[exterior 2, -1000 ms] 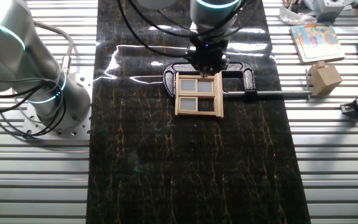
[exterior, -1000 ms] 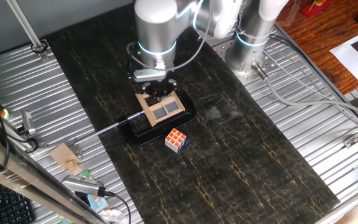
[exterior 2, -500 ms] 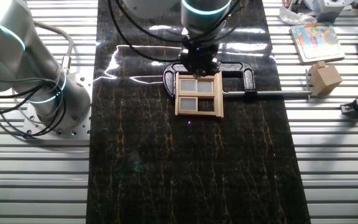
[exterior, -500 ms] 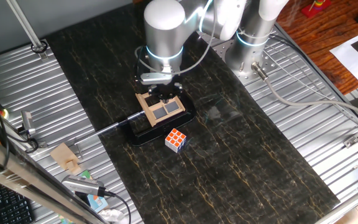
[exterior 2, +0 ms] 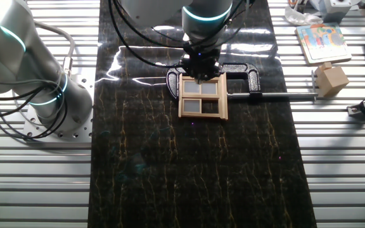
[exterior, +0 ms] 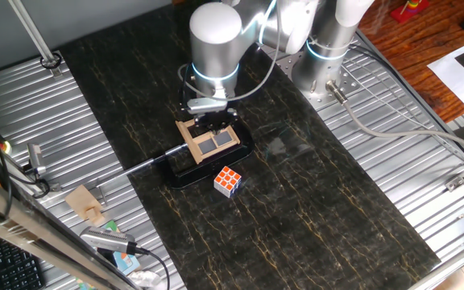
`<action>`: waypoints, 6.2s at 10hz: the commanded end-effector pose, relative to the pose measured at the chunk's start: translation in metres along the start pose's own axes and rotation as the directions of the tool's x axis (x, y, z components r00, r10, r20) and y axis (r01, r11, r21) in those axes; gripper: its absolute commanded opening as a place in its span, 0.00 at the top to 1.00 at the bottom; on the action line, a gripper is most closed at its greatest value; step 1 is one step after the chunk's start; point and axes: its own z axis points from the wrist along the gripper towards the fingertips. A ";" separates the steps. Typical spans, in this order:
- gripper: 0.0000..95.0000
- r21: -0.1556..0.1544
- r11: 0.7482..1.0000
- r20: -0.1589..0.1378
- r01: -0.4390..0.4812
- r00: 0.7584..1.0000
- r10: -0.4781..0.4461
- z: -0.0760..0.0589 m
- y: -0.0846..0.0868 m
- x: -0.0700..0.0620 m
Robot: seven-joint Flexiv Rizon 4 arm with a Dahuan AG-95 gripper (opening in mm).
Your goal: Open a sliding window
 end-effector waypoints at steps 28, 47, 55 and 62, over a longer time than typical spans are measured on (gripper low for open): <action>1.00 -0.008 0.996 0.013 0.087 0.996 -0.087 0.032 0.000 0.001; 1.00 -0.014 0.993 0.026 0.121 0.992 -0.121 0.028 0.001 0.001; 1.00 -0.048 0.991 0.049 0.124 0.991 -0.122 0.030 0.001 0.001; 1.00 -0.052 0.991 0.061 0.127 0.990 -0.124 0.035 0.000 0.001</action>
